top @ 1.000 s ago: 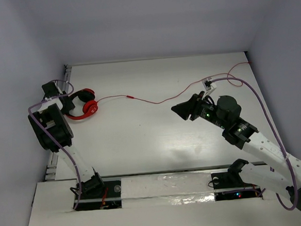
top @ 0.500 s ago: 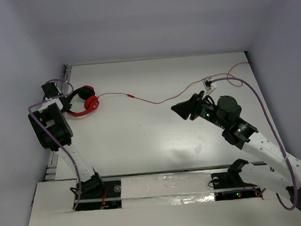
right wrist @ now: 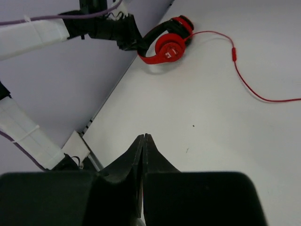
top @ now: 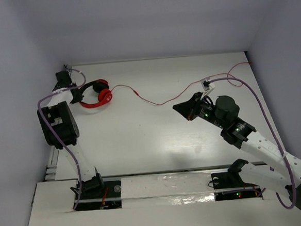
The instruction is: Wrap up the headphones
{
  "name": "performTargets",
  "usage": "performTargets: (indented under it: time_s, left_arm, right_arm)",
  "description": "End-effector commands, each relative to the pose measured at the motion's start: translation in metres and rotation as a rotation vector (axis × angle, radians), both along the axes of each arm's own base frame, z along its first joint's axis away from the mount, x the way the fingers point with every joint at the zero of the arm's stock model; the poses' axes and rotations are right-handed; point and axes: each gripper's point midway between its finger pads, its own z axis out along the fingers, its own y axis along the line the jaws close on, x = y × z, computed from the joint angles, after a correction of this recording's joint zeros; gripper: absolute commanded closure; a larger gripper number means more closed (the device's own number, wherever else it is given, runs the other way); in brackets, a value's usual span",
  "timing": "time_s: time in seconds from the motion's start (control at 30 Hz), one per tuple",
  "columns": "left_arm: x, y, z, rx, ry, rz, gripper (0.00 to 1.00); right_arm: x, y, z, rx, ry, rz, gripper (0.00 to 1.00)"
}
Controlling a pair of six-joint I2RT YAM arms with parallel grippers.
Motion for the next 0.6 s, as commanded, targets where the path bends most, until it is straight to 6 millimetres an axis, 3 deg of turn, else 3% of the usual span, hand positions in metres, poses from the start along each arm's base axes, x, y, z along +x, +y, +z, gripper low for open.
performTargets:
  time_s: [0.0, 0.03, 0.1, 0.13, 0.27, 0.37, 0.4, 0.47, 0.5, 0.57]
  left_arm:
    - [0.031, -0.089, 0.126, -0.023, -0.209, -0.221, 1.00]
    - [0.027, -0.104, 0.150, -0.035, -0.247, -0.250, 1.00]
    - [0.018, -0.142, 0.174, -0.084, -0.272, -0.335, 1.00]
    - [0.008, -0.153, 0.194, -0.102, -0.310, -0.356, 1.00]
    - [-0.020, -0.186, 0.233, -0.211, -0.386, -0.446, 1.00]
    - [-0.041, -0.215, 0.260, -0.284, -0.428, -0.553, 1.00]
    - [-0.048, -0.227, 0.273, -0.327, -0.444, -0.593, 1.00]
    - [-0.057, -0.241, 0.294, -0.381, -0.485, -0.659, 1.00]
    - [-0.064, -0.249, 0.307, -0.420, -0.503, -0.697, 1.00]
    - [-0.070, -0.252, 0.318, -0.428, -0.520, -0.722, 1.00]
  right_arm:
    - [0.000, 0.005, 0.014, 0.012, -0.065, 0.024, 1.00]
    - [0.001, 0.005, 0.013, 0.001, -0.070, 0.023, 1.00]
    - [0.003, 0.003, 0.015, -0.014, -0.081, 0.012, 1.00]
    - [0.003, 0.002, 0.015, -0.026, -0.094, 0.010, 1.00]
    - [0.009, 0.000, 0.021, -0.057, -0.130, -0.011, 0.96]
    - [0.019, 0.000, 0.023, -0.090, -0.167, -0.033, 0.69]
    - [0.021, 0.003, 0.024, -0.093, -0.177, -0.027, 0.55]
    - [0.023, 0.011, 0.020, -0.138, -0.201, 0.023, 0.47]
    - [0.031, 0.018, 0.011, -0.157, -0.195, 0.032, 0.39]
    - [0.046, 0.020, 0.008, -0.177, -0.230, -0.004, 0.33]
